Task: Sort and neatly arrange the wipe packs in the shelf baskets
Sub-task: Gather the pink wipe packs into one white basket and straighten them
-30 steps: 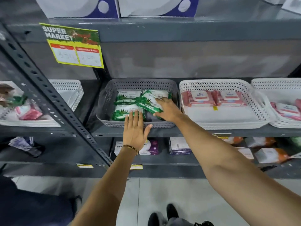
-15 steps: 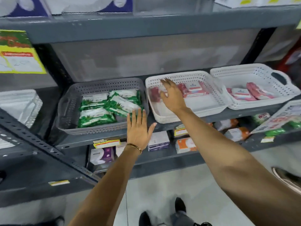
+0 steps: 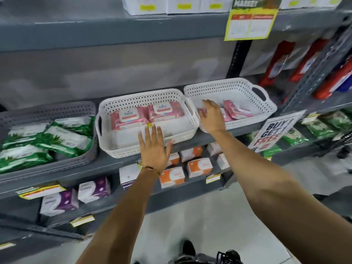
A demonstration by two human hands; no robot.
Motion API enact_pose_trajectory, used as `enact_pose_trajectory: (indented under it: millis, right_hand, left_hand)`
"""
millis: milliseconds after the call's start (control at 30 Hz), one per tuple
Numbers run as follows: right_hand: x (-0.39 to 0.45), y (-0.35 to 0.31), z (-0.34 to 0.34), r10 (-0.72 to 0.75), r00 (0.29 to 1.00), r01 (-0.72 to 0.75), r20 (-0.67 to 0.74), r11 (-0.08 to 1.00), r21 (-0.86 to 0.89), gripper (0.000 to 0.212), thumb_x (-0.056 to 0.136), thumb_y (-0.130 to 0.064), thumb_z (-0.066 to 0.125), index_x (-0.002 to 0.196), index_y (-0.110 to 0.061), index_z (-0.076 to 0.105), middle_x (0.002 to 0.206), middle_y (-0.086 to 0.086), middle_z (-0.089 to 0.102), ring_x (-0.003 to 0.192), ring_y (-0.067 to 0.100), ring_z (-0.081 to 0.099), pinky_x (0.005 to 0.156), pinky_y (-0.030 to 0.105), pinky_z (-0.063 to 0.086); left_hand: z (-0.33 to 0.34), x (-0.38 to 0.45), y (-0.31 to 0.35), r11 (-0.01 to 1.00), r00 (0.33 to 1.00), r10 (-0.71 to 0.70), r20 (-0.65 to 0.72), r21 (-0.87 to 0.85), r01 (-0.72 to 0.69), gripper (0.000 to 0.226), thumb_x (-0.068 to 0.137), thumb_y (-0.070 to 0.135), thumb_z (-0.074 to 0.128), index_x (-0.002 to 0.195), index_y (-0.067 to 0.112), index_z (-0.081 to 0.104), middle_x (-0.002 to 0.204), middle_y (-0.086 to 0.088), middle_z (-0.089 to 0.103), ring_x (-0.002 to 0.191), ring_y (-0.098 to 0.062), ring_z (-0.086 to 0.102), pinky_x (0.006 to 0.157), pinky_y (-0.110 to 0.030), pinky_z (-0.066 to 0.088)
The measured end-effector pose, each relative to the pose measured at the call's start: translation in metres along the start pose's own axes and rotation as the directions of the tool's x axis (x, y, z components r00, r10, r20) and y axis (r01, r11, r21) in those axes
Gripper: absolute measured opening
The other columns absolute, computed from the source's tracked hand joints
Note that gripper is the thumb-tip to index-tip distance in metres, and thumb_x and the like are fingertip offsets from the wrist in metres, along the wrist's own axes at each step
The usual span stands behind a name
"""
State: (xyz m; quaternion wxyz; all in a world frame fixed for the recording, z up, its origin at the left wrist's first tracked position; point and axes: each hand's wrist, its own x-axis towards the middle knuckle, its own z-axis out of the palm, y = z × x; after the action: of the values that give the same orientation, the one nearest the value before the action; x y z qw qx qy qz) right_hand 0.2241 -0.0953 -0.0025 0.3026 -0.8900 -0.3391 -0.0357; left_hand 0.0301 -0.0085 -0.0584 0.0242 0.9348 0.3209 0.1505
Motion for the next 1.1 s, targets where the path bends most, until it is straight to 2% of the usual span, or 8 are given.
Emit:
enact_pose_trajectory:
  millis: [67, 200, 467, 600, 767, 900, 967, 1100]
  right_hand:
    - [0.011, 0.020, -0.010, 0.038, 0.999, -0.036, 0.034, 0.999, -0.034, 0.050, 0.088, -0.004, 0.052, 0.137, -0.004, 0.043, 0.145, 0.020, 0.044, 0.135, 0.033, 0.039, 0.114, 0.042, 0.033]
    - [0.029, 0.055, -0.024, 0.122, 0.967, -0.097, 0.223, 0.988, -0.119, 0.067, 0.084, 0.006, 0.055, 0.145, -0.007, 0.030, 0.154, 0.017, 0.028, 0.142, 0.032, 0.028, 0.116, 0.041, 0.030]
    - [0.056, 0.075, -0.018, 0.059, 0.897, 0.063, 0.437, 0.964, -0.259, 0.071, 0.085, 0.005, 0.057, 0.147, -0.010, 0.027, 0.154, 0.018, 0.028, 0.143, 0.033, 0.024, 0.117, 0.041, 0.028]
    - [0.068, 0.077, -0.008, 0.061, 0.873, 0.148, 0.484, 0.913, -0.381, 0.062, 0.085, -0.008, 0.062, 0.141, -0.009, 0.036, 0.145, 0.021, 0.039, 0.136, 0.035, 0.032, 0.115, 0.044, 0.026]
    - [0.072, 0.076, -0.005, 0.039, 0.884, 0.194, 0.465, 0.875, -0.444, 0.055, 0.081, -0.014, 0.067, 0.132, -0.006, 0.047, 0.128, 0.019, 0.054, 0.121, 0.033, 0.046, 0.108, 0.042, 0.035]
    - [0.072, 0.078, -0.004, 0.019, 0.918, 0.178, 0.395, 0.873, -0.454, 0.062, 0.078, -0.020, 0.074, 0.131, -0.005, 0.047, 0.129, 0.017, 0.056, 0.121, 0.032, 0.047, 0.110, 0.039, 0.031]
    - [0.068, 0.077, -0.003, 0.033, 0.949, 0.097, 0.314, 0.917, -0.388, 0.068, 0.077, -0.022, 0.076, 0.134, -0.005, 0.043, 0.132, 0.017, 0.054, 0.124, 0.034, 0.044, 0.109, 0.040, 0.033]
    - [0.059, 0.062, -0.003, 0.092, 0.987, -0.083, 0.129, 0.993, -0.080, 0.065, 0.080, -0.018, 0.072, 0.135, -0.007, 0.039, 0.132, 0.018, 0.050, 0.124, 0.035, 0.044, 0.103, 0.045, 0.042]
  left_hand:
    - [0.003, 0.008, 0.019, 1.000, 1.000, 0.000, -0.001, 0.003, 0.000, 0.084, 0.092, 0.057, -0.002, 0.136, -0.002, 0.039, 0.142, -0.023, 0.040, 0.135, -0.042, 0.028, 0.112, -0.051, -0.002]
    - [0.014, 0.019, 0.043, 0.999, 1.000, -0.031, 0.000, 0.045, 0.031, 0.080, 0.093, 0.054, 0.003, 0.134, -0.001, 0.044, 0.139, -0.021, 0.046, 0.132, -0.041, 0.035, 0.110, -0.052, 0.005]
    - [0.020, 0.021, 0.043, 0.997, 0.998, -0.035, -0.055, 0.062, 0.038, 0.068, 0.097, 0.048, 0.013, 0.129, 0.001, 0.050, 0.135, -0.020, 0.051, 0.129, -0.039, 0.041, 0.107, -0.052, 0.018]
    - [0.024, 0.020, 0.042, 0.997, 0.998, -0.042, -0.039, 0.070, 0.044, 0.065, 0.097, 0.048, 0.015, 0.131, 0.004, 0.048, 0.137, -0.018, 0.049, 0.131, -0.037, 0.039, 0.109, -0.051, 0.017]
    - [0.023, 0.020, 0.041, 0.995, 0.998, -0.057, -0.009, 0.077, 0.057, 0.066, 0.097, 0.048, 0.011, 0.133, 0.005, 0.047, 0.138, -0.017, 0.049, 0.132, -0.036, 0.038, 0.109, -0.050, 0.015]
    - [0.022, 0.020, 0.042, 0.995, 0.998, -0.062, 0.013, 0.075, 0.061, 0.068, 0.096, 0.049, 0.007, 0.134, 0.006, 0.045, 0.140, -0.016, 0.047, 0.132, -0.035, 0.038, 0.110, -0.051, 0.017]
    - [0.019, 0.020, 0.042, 0.995, 0.998, -0.061, 0.022, 0.080, 0.059, 0.068, 0.096, 0.048, 0.007, 0.135, 0.006, 0.044, 0.140, -0.016, 0.047, 0.132, -0.035, 0.038, 0.110, -0.053, 0.023]
    - [0.015, 0.017, 0.035, 0.996, 0.999, -0.014, 0.040, 0.083, 0.011, 0.069, 0.095, 0.050, 0.008, 0.136, 0.006, 0.042, 0.140, -0.017, 0.046, 0.133, -0.035, 0.037, 0.108, -0.054, 0.024]
